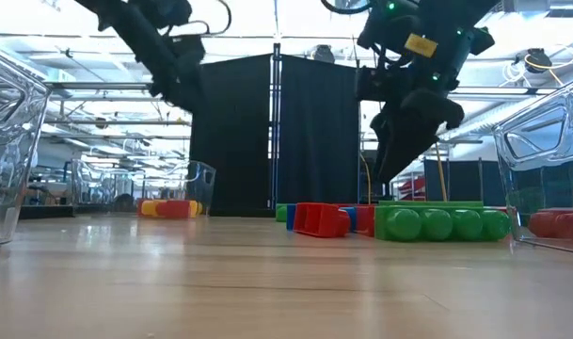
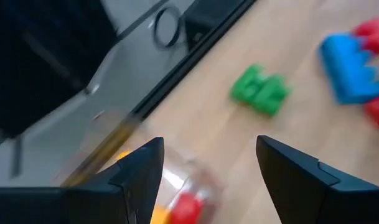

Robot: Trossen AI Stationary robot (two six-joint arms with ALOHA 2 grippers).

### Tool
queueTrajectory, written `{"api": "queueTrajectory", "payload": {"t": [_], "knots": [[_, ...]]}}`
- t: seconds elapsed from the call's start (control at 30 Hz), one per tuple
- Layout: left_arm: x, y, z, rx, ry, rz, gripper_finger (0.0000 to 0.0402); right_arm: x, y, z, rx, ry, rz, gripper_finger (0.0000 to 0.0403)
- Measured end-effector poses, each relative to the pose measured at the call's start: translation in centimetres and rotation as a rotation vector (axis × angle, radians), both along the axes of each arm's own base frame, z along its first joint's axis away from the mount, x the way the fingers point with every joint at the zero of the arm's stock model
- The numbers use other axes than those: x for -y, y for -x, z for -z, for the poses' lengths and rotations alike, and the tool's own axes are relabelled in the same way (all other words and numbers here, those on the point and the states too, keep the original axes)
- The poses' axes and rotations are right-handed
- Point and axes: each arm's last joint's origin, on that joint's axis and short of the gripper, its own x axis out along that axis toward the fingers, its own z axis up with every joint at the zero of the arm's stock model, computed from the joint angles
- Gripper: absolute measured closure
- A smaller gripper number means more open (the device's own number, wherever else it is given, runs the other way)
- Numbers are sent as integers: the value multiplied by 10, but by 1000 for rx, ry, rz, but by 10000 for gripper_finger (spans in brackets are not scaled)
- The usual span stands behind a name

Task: Sort blocks by size
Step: Put the one-stud blue game piece into the top transparent bin

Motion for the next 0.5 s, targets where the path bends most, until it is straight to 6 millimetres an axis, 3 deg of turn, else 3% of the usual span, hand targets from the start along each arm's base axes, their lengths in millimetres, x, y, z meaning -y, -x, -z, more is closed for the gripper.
{"api": "queueTrajectory", "payload": {"t": [0.33,0.5], "knots": [[48,-9,10,116,-8,95,146,-26,4,3,-39,-9,-91,222],[62,-15,15,120,-15,102,146,-35,-2,22,-96,-6,-103,222]]}}
